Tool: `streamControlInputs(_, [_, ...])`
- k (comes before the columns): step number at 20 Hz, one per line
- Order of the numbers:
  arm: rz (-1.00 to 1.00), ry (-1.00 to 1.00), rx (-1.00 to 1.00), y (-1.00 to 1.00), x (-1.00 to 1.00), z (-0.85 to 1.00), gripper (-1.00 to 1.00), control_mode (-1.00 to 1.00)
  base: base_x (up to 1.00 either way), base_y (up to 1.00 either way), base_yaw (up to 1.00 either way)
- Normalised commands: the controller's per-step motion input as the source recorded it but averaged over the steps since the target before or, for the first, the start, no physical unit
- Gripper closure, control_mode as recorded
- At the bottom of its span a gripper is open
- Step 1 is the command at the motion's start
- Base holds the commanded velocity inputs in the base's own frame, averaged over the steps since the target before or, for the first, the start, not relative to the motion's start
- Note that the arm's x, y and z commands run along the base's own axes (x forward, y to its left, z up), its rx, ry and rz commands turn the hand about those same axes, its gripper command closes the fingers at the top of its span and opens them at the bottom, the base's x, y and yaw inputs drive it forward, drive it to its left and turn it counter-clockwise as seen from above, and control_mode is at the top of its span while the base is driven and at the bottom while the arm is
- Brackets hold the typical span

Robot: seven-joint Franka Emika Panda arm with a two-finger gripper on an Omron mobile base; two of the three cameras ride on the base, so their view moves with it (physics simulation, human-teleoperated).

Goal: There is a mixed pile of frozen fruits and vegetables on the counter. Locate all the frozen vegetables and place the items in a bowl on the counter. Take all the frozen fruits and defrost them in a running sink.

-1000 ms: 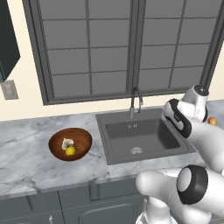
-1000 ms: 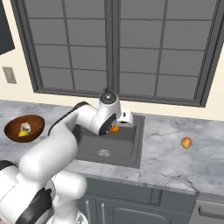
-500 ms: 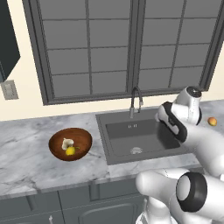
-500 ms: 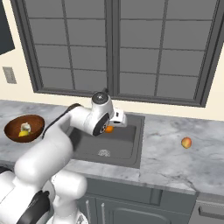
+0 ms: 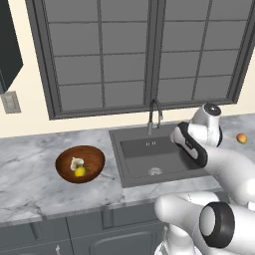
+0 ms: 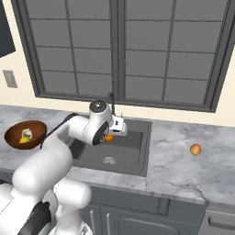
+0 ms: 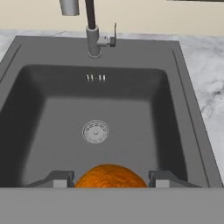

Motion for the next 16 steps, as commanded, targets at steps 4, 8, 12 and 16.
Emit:
streamControlInputs(4, [0.0,0.01,-0.01,0.21,0.0,-0.22,1.0,-1.0,0.0,0.0,0.0])
streamControlInputs(8, [0.0,0.03,-0.02,0.21,0.01,-0.24,1.0,-1.0,0.0,0.0,0.0])
streamControlInputs(12, [0.0,0.03,-0.01,0.12,0.03,-0.2,1.0,-1.0,0.0,0.0,0.0])
streamControlInputs(16, [0.0,0.0,0.0,0.04,0.08,-0.13,1.0,-1.0,0.0,0.0,0.0])
